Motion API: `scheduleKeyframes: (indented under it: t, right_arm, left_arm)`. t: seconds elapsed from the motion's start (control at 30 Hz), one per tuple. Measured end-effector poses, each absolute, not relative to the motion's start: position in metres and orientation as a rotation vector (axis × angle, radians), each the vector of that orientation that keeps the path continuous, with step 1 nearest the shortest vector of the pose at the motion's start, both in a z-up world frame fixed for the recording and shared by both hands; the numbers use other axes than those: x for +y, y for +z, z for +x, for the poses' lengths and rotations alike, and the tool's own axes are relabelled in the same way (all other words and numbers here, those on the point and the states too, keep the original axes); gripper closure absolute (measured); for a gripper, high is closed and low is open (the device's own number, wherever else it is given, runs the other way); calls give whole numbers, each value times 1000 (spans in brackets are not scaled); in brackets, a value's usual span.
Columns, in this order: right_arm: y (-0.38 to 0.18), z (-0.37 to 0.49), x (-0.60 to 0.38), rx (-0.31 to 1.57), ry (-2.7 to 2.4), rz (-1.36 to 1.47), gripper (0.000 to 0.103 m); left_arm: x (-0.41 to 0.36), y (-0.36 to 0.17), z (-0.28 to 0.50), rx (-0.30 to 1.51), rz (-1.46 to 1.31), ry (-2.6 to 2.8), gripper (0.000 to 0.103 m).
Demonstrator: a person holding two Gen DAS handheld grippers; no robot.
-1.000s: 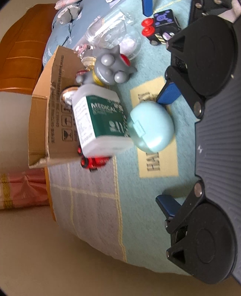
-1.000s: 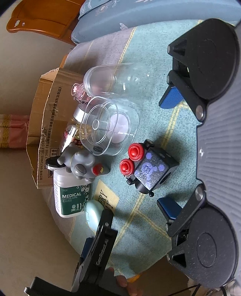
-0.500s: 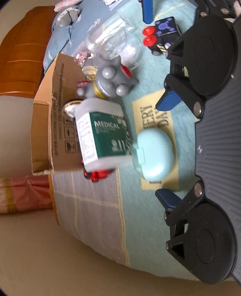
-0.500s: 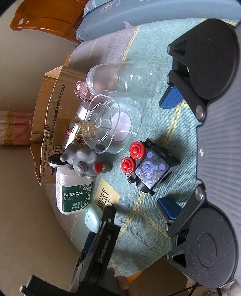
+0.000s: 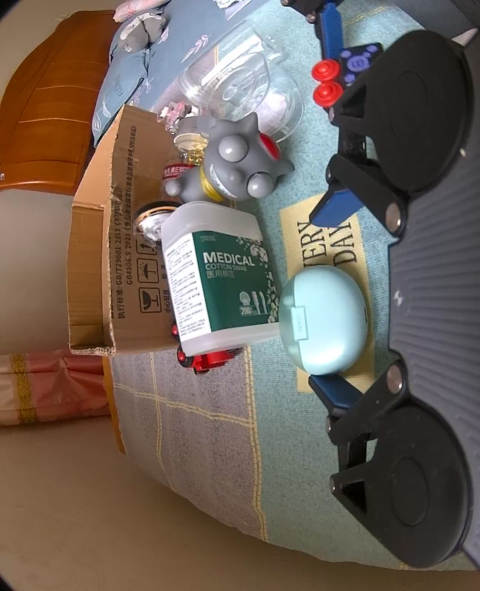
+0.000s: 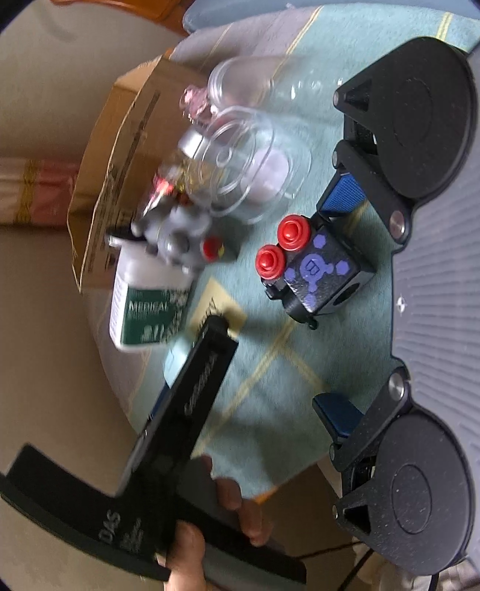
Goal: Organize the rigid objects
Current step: 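Close left tool on mint-green case while right tool grasps black-purple cube, then carry both items into cardboard box, open right tool then left tool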
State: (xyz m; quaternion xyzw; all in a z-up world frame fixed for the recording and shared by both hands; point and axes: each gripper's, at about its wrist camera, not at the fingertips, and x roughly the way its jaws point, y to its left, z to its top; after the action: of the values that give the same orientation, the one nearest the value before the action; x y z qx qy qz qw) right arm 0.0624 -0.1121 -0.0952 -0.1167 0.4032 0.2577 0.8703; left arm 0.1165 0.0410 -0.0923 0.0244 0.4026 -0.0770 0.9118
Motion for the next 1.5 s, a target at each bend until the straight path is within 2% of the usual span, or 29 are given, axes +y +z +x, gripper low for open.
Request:
scheduleKeyframes:
  t: [0.1, 0.3, 0.47, 0.73, 0.83, 1.5]
  right_arm:
    - [-92, 57, -110, 862, 598, -243, 1]
    - [-89, 63, -114, 846, 593, -274, 15]
    - [-91, 77, -113, 822, 594, -292, 20]
    - [-87, 83, -113, 812, 585, -299, 47]
    - [-87, 83, -113, 820, 571, -293, 48]
    - [-57, 76, -123, 835, 530, -283, 48]
  left_arm:
    - [41, -92, 116, 828, 52, -164, 18]
    - [41, -93, 115, 825, 48, -155, 18]
    - [40, -93, 115, 818, 42, -143, 19]
    - [41, -91, 115, 813, 39, -132, 30]
    - [42, -89, 115, 813, 44, -145, 42]
    - [54, -58, 104, 884, 115, -285, 43]
